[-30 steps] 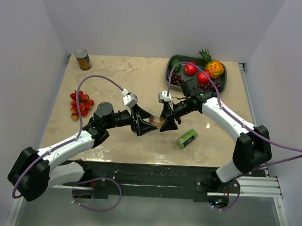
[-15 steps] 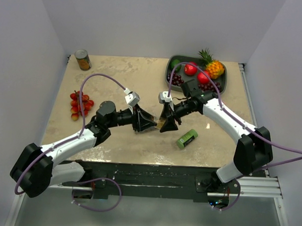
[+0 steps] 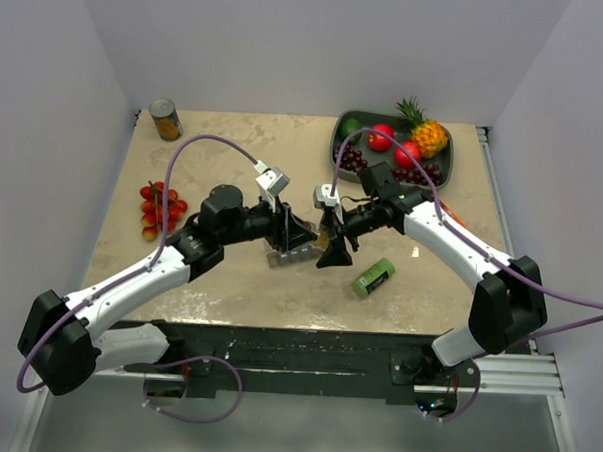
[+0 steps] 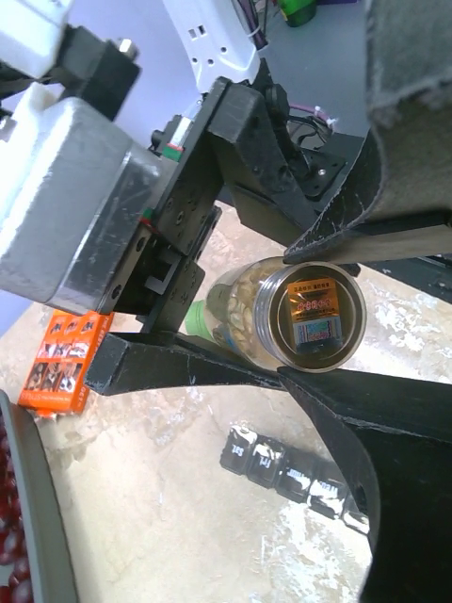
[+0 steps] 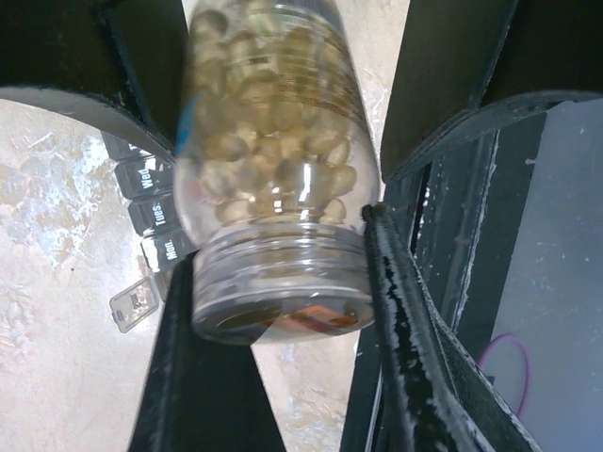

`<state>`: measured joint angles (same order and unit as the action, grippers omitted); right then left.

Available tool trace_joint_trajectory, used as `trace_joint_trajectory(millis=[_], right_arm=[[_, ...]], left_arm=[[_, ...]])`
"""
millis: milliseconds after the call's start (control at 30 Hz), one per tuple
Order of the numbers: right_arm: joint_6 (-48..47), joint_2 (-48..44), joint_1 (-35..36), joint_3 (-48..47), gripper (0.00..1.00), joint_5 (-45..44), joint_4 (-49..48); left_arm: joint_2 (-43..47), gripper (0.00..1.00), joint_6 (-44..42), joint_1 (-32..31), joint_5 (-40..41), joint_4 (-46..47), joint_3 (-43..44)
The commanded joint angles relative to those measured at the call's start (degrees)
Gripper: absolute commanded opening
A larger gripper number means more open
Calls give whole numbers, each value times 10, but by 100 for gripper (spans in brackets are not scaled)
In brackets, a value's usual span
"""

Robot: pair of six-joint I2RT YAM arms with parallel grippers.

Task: Sort the pills into containers

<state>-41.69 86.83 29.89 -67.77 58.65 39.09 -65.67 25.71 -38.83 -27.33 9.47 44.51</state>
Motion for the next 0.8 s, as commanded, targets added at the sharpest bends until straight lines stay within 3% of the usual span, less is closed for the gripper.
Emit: trace_joint_trajectory(millis=[0, 200, 333, 567, 667, 767], right_arm=[[12, -9, 11, -1, 74, -13, -21], [18, -7, 16, -3, 66, -13, -24], [18, -5, 15, -5, 54, 0, -23], [-3, -7, 15, -14, 1, 26, 5], [-18, -11, 15, -12, 0, 31, 15], [-21, -13, 15, -9, 0, 27, 16]], left_arm=[[0, 0, -14, -11, 51, -72, 48], [-7, 0, -22, -15, 70, -92, 60], [0, 0, -13, -15, 70, -85, 54], [26, 0, 8, -15, 72, -46, 21], [37, 0, 23, -15, 70, -19, -1], [57, 28, 37, -13, 72, 4, -26]])
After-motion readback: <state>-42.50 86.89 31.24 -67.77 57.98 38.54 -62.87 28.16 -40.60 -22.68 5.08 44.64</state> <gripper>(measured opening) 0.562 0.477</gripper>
